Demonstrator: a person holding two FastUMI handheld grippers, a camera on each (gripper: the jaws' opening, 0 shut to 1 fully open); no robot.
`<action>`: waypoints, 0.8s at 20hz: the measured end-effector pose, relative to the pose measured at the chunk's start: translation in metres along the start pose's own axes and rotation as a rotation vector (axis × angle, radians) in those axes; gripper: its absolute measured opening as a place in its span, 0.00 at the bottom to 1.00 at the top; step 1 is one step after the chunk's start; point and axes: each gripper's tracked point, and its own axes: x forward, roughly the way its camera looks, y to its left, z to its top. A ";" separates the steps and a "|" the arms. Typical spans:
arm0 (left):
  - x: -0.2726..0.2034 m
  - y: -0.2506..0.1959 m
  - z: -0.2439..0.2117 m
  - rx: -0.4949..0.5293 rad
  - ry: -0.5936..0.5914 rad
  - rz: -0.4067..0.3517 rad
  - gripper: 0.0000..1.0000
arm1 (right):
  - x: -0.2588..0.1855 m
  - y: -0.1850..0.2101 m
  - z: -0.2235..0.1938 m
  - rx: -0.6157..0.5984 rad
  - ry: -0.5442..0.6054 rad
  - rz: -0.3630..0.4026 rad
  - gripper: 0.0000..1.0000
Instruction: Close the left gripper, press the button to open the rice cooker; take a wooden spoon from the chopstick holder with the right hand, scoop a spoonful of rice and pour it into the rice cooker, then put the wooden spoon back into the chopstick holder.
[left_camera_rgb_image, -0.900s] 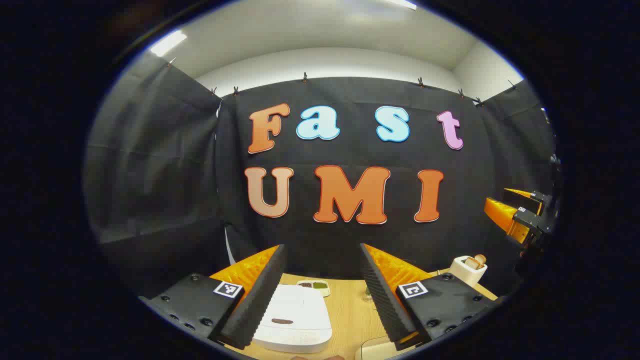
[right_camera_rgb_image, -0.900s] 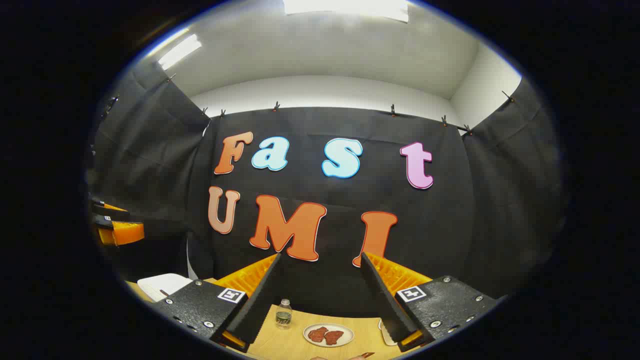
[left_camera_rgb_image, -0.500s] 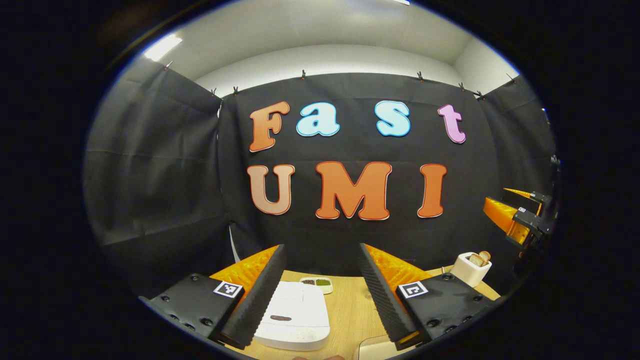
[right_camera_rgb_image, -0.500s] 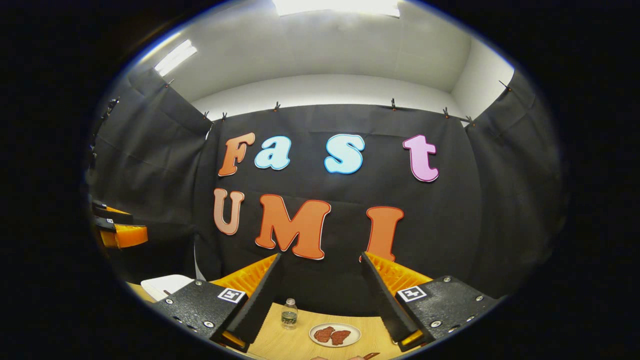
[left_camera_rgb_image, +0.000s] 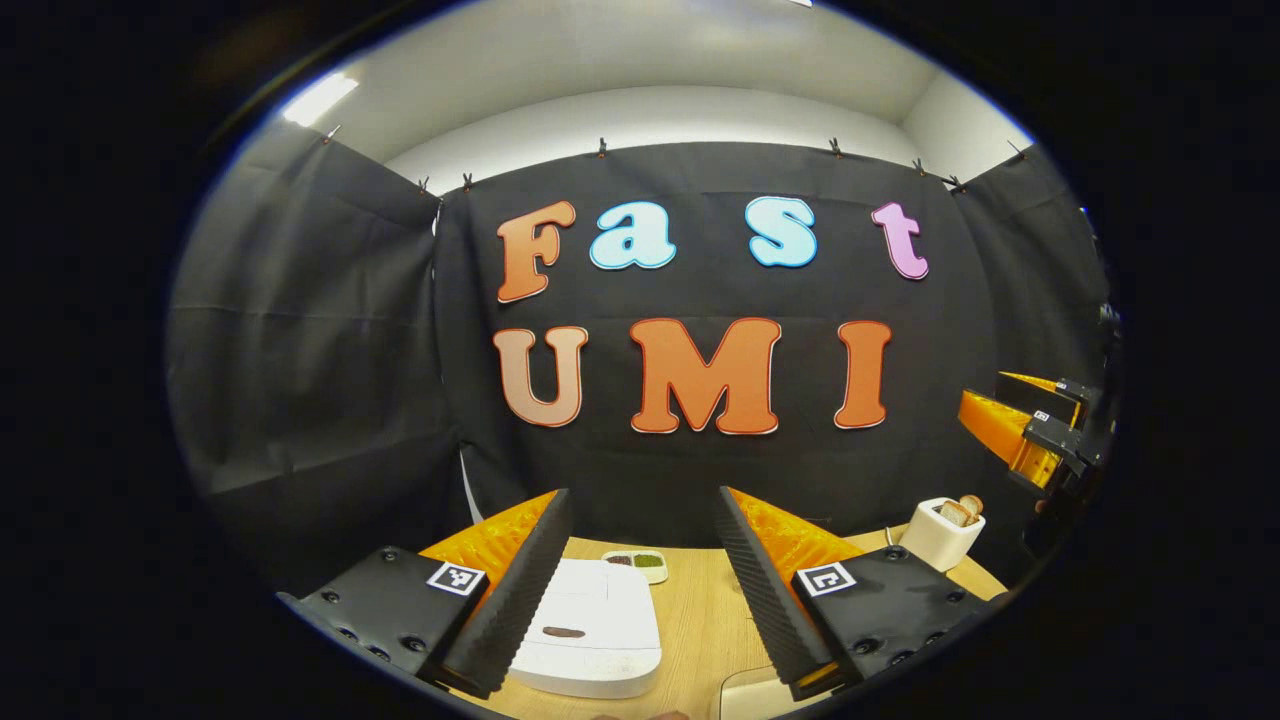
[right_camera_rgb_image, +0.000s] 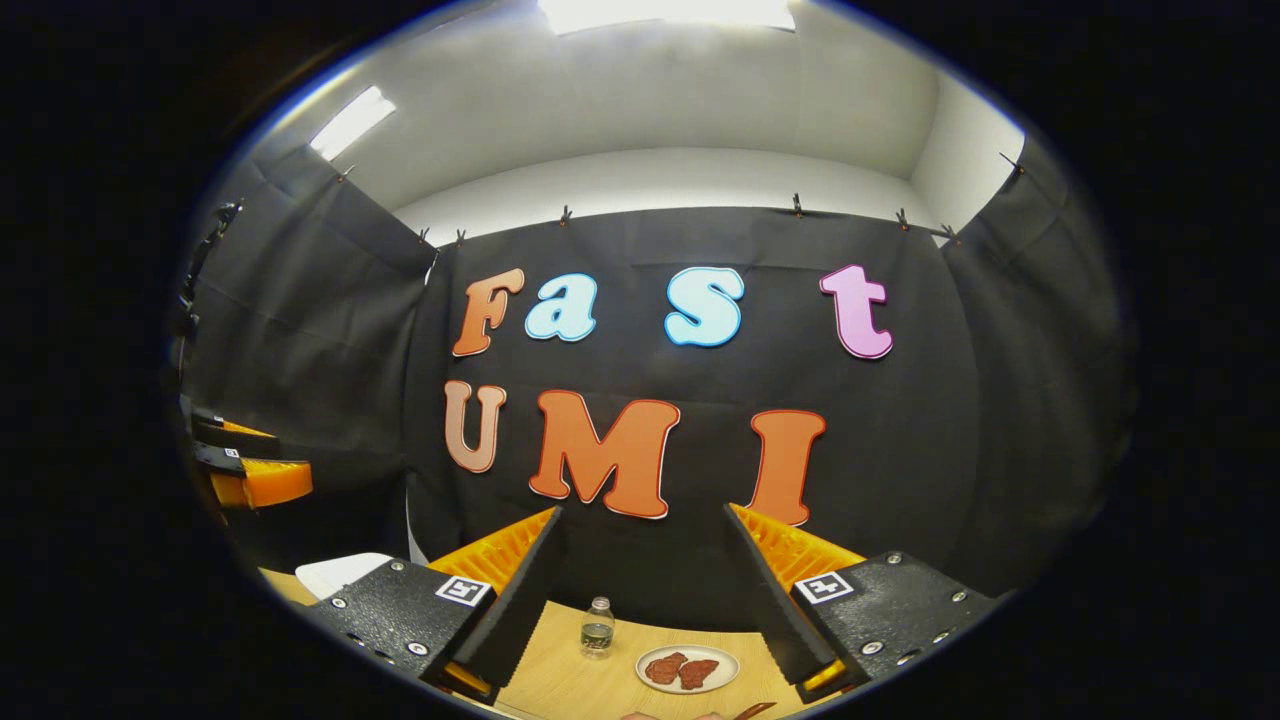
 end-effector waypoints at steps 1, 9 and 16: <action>0.000 0.001 -0.001 -0.001 0.002 0.002 0.97 | 0.001 0.000 -0.001 -0.001 0.003 -0.001 0.95; 0.005 0.017 -0.016 0.041 0.013 0.029 0.97 | 0.008 0.017 -0.007 0.004 0.019 0.017 0.95; 0.023 0.049 -0.042 0.054 0.084 0.096 0.97 | 0.018 0.024 -0.016 -0.009 0.038 0.021 0.95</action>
